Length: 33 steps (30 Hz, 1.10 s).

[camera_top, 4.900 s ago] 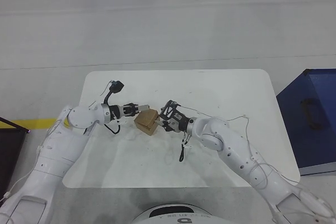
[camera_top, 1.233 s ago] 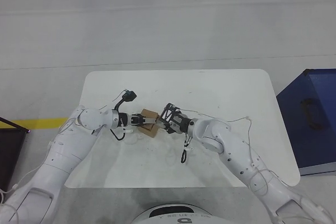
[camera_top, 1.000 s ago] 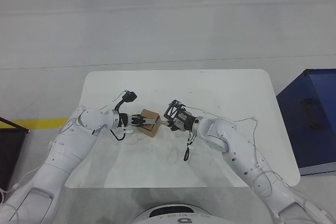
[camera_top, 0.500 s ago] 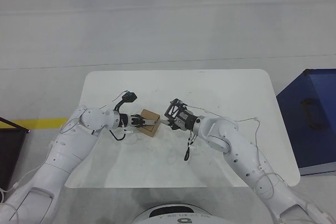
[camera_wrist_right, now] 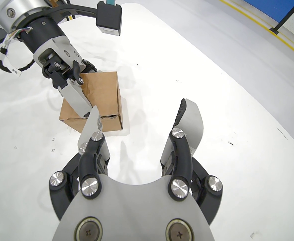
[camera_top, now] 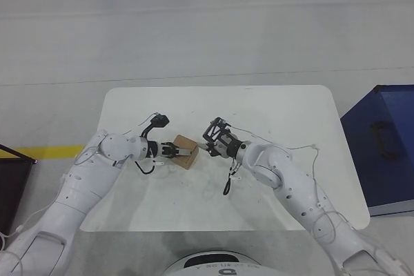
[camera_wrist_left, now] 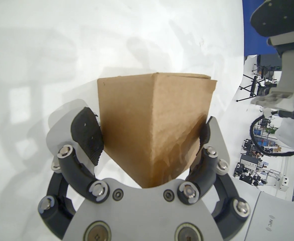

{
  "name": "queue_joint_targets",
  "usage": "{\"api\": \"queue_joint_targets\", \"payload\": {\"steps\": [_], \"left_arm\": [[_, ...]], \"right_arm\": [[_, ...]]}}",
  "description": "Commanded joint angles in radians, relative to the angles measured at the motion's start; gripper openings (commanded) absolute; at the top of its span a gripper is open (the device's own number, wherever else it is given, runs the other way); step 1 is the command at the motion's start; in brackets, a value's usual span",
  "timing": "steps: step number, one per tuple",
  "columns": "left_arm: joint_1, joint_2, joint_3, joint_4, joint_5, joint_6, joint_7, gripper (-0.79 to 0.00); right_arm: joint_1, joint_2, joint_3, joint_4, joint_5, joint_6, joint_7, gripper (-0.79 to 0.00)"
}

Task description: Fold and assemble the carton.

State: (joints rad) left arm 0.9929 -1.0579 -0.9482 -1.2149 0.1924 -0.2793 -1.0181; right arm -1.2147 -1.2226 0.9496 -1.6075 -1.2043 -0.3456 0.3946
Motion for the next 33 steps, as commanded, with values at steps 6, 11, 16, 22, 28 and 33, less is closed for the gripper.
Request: {"api": "queue_joint_targets", "payload": {"steps": [6, 11, 16, 22, 28, 33], "left_arm": [[0.006, -0.001, 0.0, -0.009, -0.031, -0.006, -0.011, 0.0], [0.023, 0.003, -0.035, -0.057, -0.147, -0.123, -0.023, 0.0], [0.083, 0.038, -0.156, -0.096, -0.195, -0.19, -0.032, 0.0], [0.259, 0.099, -0.399, -0.185, -0.229, -0.211, -0.007, 0.0], [0.469, 0.133, -0.597, -0.311, -0.272, -0.214, 0.04, 0.0], [0.598, 0.142, -0.676, -0.382, -0.294, -0.205, 0.084, 0.0]], "right_arm": [[-0.018, 0.001, 0.011, -0.013, 0.005, 0.004, -0.007, -0.222], [-0.052, 0.008, 0.045, -0.05, 0.034, -0.003, -0.028, -0.28], [-0.086, 0.017, 0.08, -0.103, 0.056, -0.038, -0.027, -0.785], [-0.079, 0.017, 0.063, -0.118, 0.053, -0.064, 0.011, -0.785], [-0.031, 0.001, -0.004, -0.048, 0.07, -0.071, 0.046, -0.785], [0.005, -0.01, -0.06, -0.017, 0.014, -0.067, 0.067, -0.785]]}}
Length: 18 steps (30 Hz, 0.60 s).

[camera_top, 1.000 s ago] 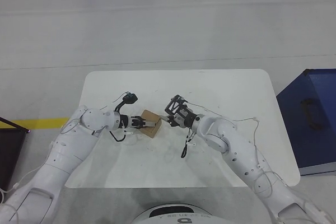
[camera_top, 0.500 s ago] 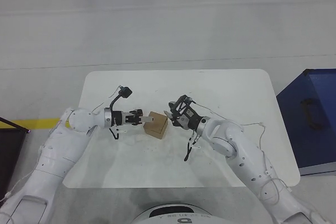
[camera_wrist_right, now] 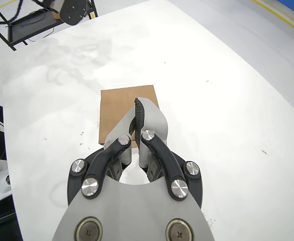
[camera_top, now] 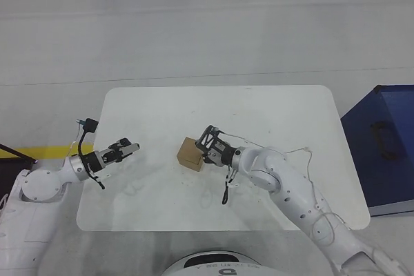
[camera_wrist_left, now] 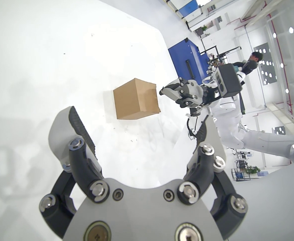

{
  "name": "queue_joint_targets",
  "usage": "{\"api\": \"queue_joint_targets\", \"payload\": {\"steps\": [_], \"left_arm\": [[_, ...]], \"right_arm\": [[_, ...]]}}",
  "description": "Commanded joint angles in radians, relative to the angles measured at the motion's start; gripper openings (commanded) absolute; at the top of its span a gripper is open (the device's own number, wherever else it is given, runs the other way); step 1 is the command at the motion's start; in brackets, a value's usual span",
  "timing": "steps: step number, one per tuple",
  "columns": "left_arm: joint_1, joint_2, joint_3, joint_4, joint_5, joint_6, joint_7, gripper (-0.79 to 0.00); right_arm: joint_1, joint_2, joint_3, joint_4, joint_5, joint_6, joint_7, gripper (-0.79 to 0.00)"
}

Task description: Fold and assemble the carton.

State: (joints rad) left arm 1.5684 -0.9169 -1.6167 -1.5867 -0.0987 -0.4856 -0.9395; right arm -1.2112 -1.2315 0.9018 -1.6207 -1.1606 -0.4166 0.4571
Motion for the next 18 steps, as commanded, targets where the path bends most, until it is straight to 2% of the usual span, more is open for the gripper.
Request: {"api": "queue_joint_targets", "payload": {"steps": [1, 6, 11, 18], "left_arm": [[0.041, 0.001, -0.014, -0.022, -0.001, 0.003, 0.012, 0.0], [0.073, 0.001, -0.018, -0.058, 0.004, 0.011, 0.035, 0.0], [0.083, 0.001, -0.007, -0.084, 0.003, 0.015, 0.044, 0.0], [0.081, 0.001, -0.004, -0.087, -0.001, 0.024, 0.04, 0.0]], "right_arm": [[0.0, -0.004, -0.018, -0.007, -0.028, 0.014, -0.003, -0.785], [-0.022, 0.001, -0.015, -0.046, -0.035, 0.001, 0.007, -0.785], [-0.068, 0.015, 0.017, -0.185, -0.048, -0.018, 0.048, -0.785], [-0.068, 0.015, 0.017, -0.185, -0.048, -0.018, 0.048, -0.785]]}}
